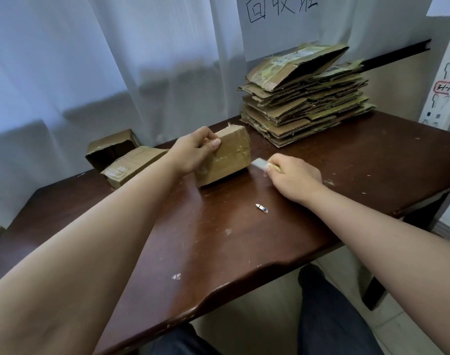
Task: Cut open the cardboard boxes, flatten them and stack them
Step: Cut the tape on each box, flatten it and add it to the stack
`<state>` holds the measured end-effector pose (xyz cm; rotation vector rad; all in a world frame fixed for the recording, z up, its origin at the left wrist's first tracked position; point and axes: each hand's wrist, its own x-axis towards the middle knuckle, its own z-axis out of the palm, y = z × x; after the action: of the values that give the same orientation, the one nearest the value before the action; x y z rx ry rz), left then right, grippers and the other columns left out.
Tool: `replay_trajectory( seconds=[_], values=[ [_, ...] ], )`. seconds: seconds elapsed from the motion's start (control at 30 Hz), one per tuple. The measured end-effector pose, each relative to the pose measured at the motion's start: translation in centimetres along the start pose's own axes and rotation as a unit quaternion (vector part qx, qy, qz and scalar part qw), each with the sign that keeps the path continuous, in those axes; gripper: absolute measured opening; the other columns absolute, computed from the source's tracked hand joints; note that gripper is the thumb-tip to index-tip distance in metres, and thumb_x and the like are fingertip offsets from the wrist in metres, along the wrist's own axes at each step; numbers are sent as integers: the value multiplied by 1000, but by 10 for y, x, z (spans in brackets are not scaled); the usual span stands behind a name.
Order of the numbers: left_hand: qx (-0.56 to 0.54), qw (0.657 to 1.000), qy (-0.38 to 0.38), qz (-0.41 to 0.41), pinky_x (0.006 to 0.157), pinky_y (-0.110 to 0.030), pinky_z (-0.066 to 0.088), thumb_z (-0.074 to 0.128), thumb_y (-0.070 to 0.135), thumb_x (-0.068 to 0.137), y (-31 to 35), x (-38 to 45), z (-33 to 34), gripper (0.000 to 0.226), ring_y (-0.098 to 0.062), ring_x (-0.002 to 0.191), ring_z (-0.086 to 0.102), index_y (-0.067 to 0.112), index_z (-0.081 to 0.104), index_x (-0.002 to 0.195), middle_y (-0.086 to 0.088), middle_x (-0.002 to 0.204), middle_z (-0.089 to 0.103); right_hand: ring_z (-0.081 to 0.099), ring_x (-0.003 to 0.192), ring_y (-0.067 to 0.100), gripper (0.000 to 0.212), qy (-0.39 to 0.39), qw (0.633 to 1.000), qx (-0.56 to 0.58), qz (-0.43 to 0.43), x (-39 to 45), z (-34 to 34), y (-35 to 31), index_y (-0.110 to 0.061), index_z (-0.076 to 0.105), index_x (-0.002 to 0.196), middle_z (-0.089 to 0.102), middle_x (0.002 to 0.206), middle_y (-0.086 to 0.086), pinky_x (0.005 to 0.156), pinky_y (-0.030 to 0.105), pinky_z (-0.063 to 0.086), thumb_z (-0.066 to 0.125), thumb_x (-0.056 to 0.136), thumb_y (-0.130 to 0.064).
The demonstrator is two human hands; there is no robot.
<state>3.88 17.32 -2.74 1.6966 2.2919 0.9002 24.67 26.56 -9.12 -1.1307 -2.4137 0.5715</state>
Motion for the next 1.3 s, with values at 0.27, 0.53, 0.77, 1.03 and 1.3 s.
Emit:
replay_trajectory(
  seconds=[0.27, 0.53, 0.77, 1.03, 1.3],
  values=[
    [-4, 997, -65, -42, 108, -27, 27, 40, 25, 73, -5, -18, -21, 50, -18, 138, 34, 32, 60, 118, 1, 130, 56, 58, 101, 26, 26, 37, 998, 34, 33, -1, 0, 1, -27, 58, 108, 65, 108, -1, 74, 34, 40, 37, 100, -38],
    [103, 992, -57, 41, 102, -21, 37, 65, 37, 89, -7, -25, -6, 46, -12, 111, 46, 35, 54, 133, -2, 123, 40, 56, 97, 25, 25, 81, 990, 103, 56, -2, -4, 2, -21, 55, 115, 62, 109, 2, 73, 32, 38, 41, 99, -35],
    [291, 948, 126, 15, 100, -37, 35, 56, 64, 83, 21, -17, 32, 48, -30, 123, 38, 29, 65, 115, -6, 125, 49, 62, 94, 28, 19, 81, 992, 90, 15, -13, -4, 9, -24, 53, 111, 69, 95, 3, 77, 38, 47, 42, 95, -28],
    [183, 976, 116, 2, 71, -29, 38, 61, 59, 84, 29, -9, 43, 43, -24, 101, 59, 20, 60, 103, -1, 104, 66, 62, 95, 34, 18, 80, 996, 20, -43, -20, -3, 3, -27, 50, 113, 70, 94, 2, 77, 40, 48, 42, 98, -32],
    [272, 951, 143, -20, 68, -30, 35, 49, 74, 81, 36, -9, 46, 48, -22, 100, 61, 31, 60, 101, 5, 104, 66, 60, 97, 39, 24, 102, 993, 6, -62, -25, -7, -4, -16, 50, 120, 67, 104, 12, 70, 36, 36, 43, 99, -24]
  ],
)
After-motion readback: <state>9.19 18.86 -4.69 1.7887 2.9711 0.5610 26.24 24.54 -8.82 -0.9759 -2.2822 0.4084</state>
